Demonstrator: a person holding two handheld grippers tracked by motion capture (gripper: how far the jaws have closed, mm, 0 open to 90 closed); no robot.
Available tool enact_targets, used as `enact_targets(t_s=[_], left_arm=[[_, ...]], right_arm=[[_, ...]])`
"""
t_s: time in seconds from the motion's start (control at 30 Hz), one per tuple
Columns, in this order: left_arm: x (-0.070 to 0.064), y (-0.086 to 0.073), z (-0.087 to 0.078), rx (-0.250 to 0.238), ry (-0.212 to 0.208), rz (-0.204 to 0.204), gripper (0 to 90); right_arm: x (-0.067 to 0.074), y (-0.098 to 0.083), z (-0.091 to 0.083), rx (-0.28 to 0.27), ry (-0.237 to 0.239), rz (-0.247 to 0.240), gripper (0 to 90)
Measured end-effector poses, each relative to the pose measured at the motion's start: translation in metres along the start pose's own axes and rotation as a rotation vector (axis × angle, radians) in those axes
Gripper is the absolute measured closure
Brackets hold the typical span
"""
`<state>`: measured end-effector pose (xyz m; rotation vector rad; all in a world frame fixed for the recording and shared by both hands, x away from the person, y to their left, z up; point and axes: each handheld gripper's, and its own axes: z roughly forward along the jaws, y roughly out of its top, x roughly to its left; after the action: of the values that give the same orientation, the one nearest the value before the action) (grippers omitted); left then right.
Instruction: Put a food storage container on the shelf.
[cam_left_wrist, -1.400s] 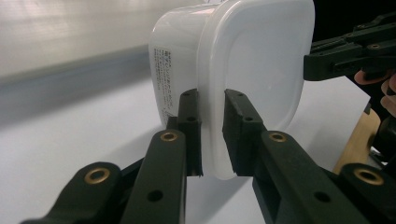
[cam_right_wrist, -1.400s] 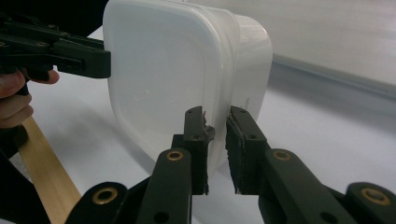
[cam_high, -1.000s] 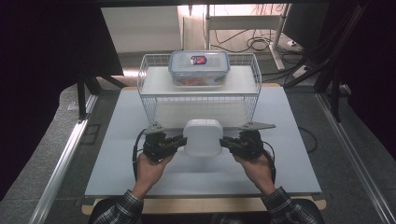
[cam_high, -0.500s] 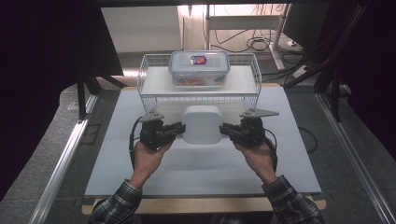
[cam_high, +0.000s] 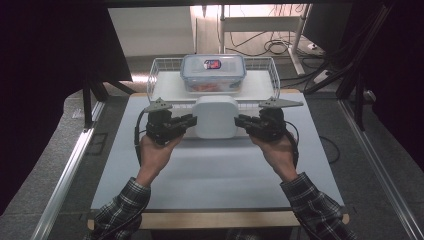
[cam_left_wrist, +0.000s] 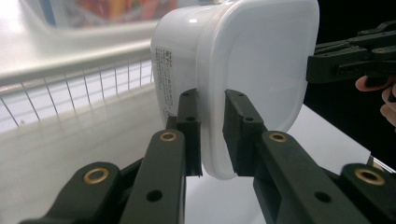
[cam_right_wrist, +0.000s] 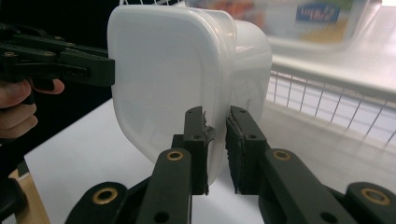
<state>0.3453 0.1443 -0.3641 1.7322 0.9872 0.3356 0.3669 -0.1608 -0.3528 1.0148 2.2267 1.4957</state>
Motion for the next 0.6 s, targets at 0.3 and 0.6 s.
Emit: enact_targets(t_s=[0.3,0.6], left_arm=[[0.007,0.028,-0.007,-0.015,0.004,0.0,77.5],[0.014,0.051,-0.01,-0.021,-0.005,-0.008,77.5]], right_arm=[[-0.003,0.029,0.0,-0.045,0.019,0.0,78.5],[-0.006,0.05,0.001,-0.061,0.028,0.011,78.6]])
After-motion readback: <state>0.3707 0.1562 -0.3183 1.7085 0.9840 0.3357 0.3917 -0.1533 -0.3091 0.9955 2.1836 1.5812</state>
